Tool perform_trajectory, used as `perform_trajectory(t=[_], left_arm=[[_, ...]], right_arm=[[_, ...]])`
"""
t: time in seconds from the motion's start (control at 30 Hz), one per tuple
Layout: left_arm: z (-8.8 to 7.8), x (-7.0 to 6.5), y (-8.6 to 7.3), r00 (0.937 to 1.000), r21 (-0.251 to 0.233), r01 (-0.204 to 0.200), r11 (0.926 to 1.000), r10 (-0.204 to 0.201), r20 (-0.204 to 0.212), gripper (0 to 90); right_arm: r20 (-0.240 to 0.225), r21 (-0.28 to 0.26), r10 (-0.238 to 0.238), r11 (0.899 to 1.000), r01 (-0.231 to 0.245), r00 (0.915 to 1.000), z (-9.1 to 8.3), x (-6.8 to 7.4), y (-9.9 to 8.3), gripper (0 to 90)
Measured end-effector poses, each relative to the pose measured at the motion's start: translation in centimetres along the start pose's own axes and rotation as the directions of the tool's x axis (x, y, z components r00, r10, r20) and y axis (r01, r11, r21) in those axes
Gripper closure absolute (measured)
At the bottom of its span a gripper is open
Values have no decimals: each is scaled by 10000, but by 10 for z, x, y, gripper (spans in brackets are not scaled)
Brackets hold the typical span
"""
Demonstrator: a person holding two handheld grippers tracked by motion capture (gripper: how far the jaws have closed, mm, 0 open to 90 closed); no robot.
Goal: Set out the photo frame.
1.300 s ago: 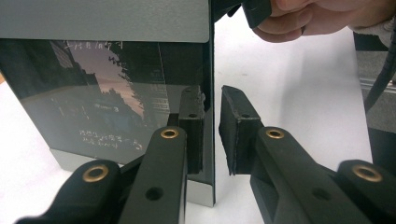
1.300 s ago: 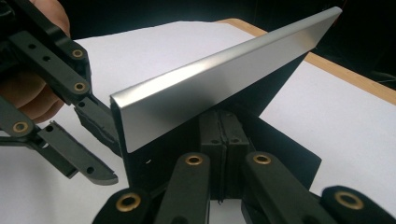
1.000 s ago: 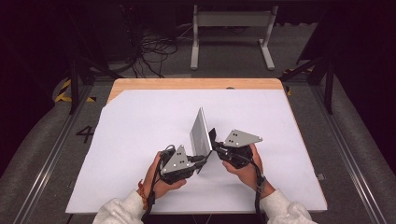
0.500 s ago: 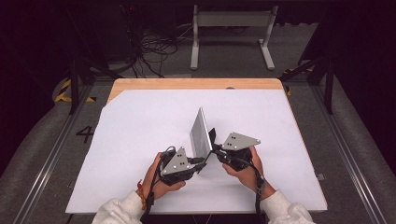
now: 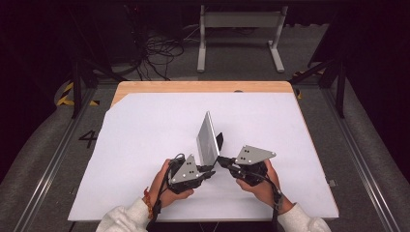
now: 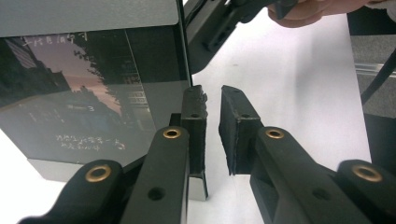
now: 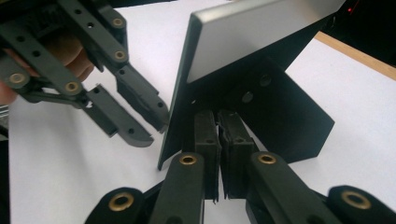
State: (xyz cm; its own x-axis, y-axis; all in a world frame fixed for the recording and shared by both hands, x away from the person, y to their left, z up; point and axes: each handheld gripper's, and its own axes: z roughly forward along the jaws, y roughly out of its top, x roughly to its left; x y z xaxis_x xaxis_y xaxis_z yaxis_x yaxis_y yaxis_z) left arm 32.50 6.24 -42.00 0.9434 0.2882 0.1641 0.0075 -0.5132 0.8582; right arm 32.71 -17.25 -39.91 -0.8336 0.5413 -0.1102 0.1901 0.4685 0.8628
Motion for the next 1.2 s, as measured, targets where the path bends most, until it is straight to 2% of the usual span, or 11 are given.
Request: perform_trajectory(t=[0.3, 0.5, 0.53, 0.67, 0.77, 0.8, 0.87, 0.93, 0.97, 1.1, 1.2], left_arm=[[2, 0, -1, 9998, 151, -113, 9998, 111, 140, 802], [-11, 4, -8, 10000, 373, -48, 9993, 48, -3, 784], [-16, 5, -11, 10000, 421, 23, 9991, -19, -94, 778], [-31, 9, -23, 9991, 622, 302, 9976, -281, -332, 757], [-45, 13, -40, 9957, 984, 720, 9925, -657, -654, 712], [-45, 13, -40, 9957, 984, 720, 9925, -657, -654, 706], [-55, 16, -53, 9913, 1214, 1027, 9873, -915, -945, 680], [-58, 18, -58, 9897, 1301, 1154, 9848, -1029, -991, 641], [-63, 19, -64, 9870, 1414, 1382, 9802, -1246, -1012, 641], [-71, 22, -77, 9822, 1700, 1664, 9713, -1480, -1159, 557], [-72, 23, -81, 9817, 1900, 1684, 9672, -1471, -1212, 525]], right_arm=[[-3, 128, 103, 9999, -103, 9999, -8, 3, -8, 827], [-42, 205, 124, 9997, -123, 9999, -6, 8, -10, 777], [-72, 176, 161, 9997, -159, 9998, -5, 10, -10, 743], [-40, 242, 274, 9993, -273, 9996, 0, 15, -9, 706], [6, 370, 280, 9989, -280, 9996, 7, 20, -9, 647], [6, 370, 280, 9989, -280, 9996, 7, 20, -9, 647], [54, 391, 346, 9986, -348, 9994, 10, 21, -9, 620], [107, 421, 362, 9984, -366, 9993, 12, 22, -8, 611], [145, 445, 394, 9982, -401, 9991, 14, 22, -8, 606], [241, 424, 670, 9968, -679, 9975, 21, 22, -7, 583], [293, 351, 888, 9953, -898, 9956, 26, 22, -5, 564]])
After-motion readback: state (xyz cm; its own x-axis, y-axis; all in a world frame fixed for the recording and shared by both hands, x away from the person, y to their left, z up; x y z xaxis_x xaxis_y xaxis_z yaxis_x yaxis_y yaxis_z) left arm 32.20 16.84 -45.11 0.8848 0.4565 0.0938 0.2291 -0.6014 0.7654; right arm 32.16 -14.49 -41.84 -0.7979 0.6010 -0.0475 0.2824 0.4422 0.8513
